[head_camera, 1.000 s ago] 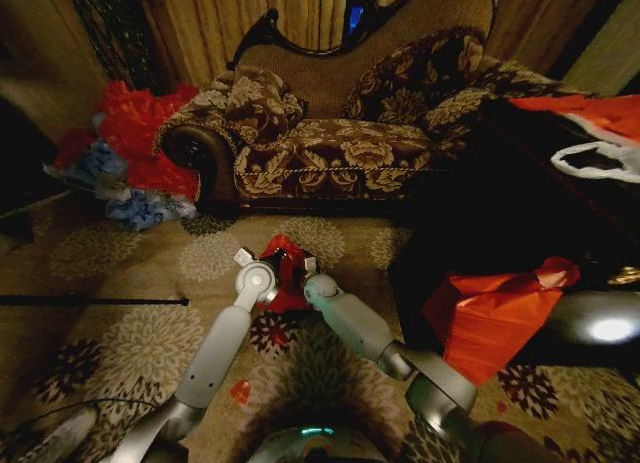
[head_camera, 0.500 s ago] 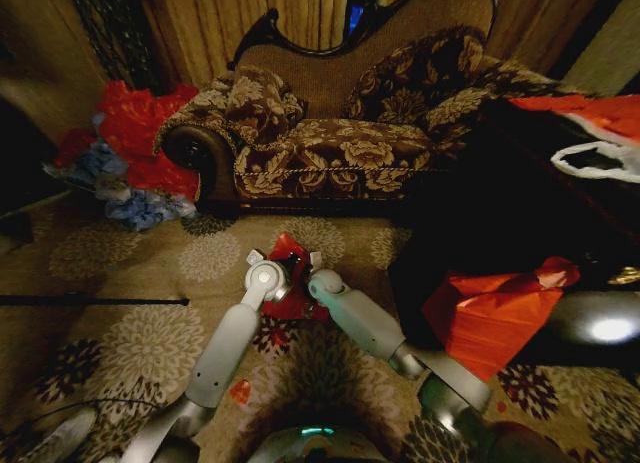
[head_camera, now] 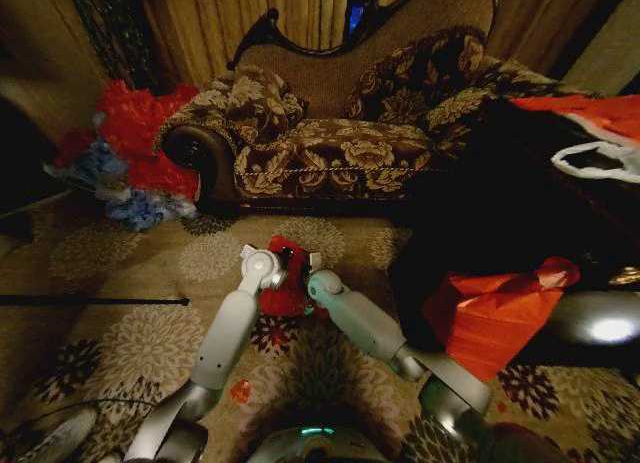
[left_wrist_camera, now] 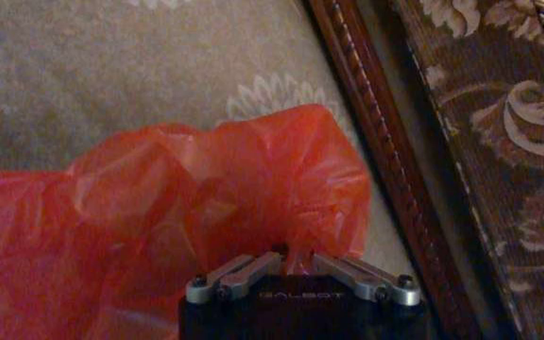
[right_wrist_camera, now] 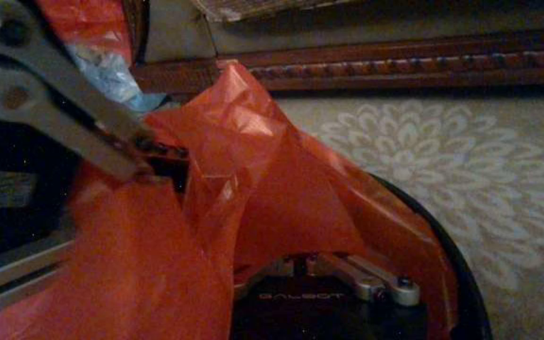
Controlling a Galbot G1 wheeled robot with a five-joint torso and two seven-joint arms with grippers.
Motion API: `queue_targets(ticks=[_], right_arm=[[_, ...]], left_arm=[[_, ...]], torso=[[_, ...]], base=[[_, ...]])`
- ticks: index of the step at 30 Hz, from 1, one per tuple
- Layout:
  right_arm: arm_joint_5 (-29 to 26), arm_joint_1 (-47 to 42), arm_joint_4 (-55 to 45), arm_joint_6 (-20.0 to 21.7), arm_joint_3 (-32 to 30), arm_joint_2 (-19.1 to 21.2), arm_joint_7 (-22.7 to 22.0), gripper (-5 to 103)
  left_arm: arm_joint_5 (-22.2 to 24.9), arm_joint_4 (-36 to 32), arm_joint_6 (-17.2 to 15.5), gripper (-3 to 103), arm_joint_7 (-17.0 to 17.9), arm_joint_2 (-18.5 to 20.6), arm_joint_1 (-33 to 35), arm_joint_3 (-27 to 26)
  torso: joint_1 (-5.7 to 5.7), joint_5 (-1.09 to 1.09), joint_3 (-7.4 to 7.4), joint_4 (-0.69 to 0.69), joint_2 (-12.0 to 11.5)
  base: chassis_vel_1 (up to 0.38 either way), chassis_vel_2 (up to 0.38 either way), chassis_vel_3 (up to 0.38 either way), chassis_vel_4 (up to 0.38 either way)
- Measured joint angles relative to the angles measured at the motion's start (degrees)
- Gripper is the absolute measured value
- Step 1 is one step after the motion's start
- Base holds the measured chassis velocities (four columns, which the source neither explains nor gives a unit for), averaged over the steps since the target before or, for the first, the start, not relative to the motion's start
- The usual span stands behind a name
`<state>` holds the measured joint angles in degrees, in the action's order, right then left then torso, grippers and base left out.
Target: Place a garbage bag over the trash bin.
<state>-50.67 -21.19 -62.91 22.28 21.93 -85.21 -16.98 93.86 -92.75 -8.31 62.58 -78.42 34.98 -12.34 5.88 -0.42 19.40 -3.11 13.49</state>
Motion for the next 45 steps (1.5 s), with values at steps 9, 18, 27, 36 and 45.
queue_targets(ticks=[9, 18, 27, 36, 45], right_arm=[[-0.62, -0.5, -2.15, 0.58, -0.54, 1.12, -1.58, -3], [-2.59, -2.52, -8.23, 1.5, -1.15, 2.96, -5.72, 27], [-3.33, -3.43, -12.33, 1.2, -2.68, 5.02, -8.22, 61], [-4.31, -3.54, -17.37, 0.99, -4.13, 7.36, -9.31, 93], [-5.12, -3.19, -22.08, 1.47, -3.69, 11.13, -10.04, 100]], left_arm=[[0.98, -0.01, -0.75, 0, -0.96, -0.61, -0.46, 1.08], [-0.71, -8.28, -1.48, 0, -4.73, 2.01, 3.18, 1.58], [0.09, -16.06, -2.07, 0, -7.98, 3.73, 3.16, 1.6], [0.47, -16.1, -2.06, 0, -10.44, 3.31, 0.51, 2.22], [0.8, -14.92, -1.81, 0, -11.38, 2.55, -1.32, 2.1]], torso=[[0.0, 0.01, 0.0, -0.01, 0.0], [0.0, 0.0, 0.0, 0.0, 0.0], [0.0, 0.0, -0.01, 0.0, 0.0], [0.0, 0.01, 0.0, 0.0, 0.0], [0.0, 0.0, 0.0, -0.01, 0.0]], base=[[0.0, 0.0, 0.0, 0.0], [0.0, 0.0, 0.0, 0.0], [0.0, 0.0, 0.0, 0.0], [0.0, 0.0, 0.0, 0.0], [0.0, 0.0, 0.0, 0.0]])
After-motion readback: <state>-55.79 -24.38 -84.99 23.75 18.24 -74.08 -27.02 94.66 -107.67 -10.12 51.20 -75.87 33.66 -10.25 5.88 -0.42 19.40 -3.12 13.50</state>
